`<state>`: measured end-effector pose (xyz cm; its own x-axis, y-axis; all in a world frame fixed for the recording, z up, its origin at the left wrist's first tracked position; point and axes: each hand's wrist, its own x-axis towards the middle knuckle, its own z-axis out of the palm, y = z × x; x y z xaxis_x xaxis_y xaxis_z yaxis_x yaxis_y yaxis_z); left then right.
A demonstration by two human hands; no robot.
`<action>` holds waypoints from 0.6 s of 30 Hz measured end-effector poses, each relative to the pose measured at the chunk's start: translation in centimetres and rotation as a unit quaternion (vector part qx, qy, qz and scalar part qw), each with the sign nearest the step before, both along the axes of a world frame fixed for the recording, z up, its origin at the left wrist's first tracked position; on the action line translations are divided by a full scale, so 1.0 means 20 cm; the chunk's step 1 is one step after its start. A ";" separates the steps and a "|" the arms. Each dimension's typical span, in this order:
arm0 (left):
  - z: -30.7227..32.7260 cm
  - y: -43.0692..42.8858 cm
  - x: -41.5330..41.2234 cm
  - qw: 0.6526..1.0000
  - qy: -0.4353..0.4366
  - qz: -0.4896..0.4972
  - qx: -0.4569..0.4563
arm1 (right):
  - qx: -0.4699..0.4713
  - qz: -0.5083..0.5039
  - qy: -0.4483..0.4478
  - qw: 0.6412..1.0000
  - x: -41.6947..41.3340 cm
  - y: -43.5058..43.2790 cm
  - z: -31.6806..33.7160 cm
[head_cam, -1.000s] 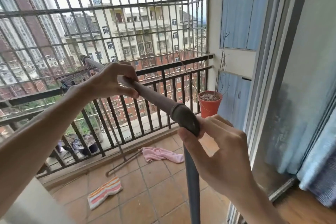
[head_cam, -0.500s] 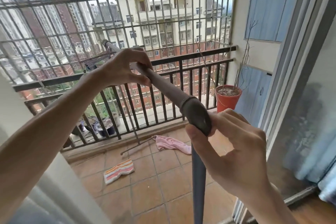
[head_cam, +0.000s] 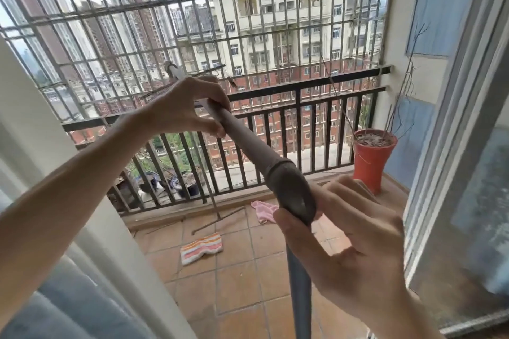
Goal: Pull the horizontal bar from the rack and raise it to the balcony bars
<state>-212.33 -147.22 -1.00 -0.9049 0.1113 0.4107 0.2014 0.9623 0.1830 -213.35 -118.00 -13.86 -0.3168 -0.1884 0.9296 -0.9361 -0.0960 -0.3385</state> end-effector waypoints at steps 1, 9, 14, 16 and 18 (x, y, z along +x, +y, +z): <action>0.00 0.00 0.02 1.000 -0.001 0.004 0.007 | -0.002 0.009 -0.004 1.000 0.01 -0.01 0.00; -0.01 -0.02 0.11 1.000 0.001 0.021 0.022 | -0.007 0.033 -0.019 0.999 0.04 -0.01 0.00; -0.01 -0.06 0.16 0.999 0.006 0.027 0.018 | -0.007 0.033 -0.019 0.999 0.06 -0.07 0.02; -0.01 -0.09 0.19 0.999 0.007 0.031 0.017 | -0.002 0.037 -0.017 0.999 0.06 -0.10 0.02; -0.01 -0.12 0.21 0.999 0.005 0.042 0.012 | 0.000 0.044 -0.015 0.999 0.06 -0.13 0.02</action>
<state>-208.18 -149.67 -1.16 -0.9063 0.0246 0.4220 0.1219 0.9711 0.2051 -212.17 -120.54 -13.48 -0.3272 -0.2160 0.9199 -0.9134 -0.1772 -0.3665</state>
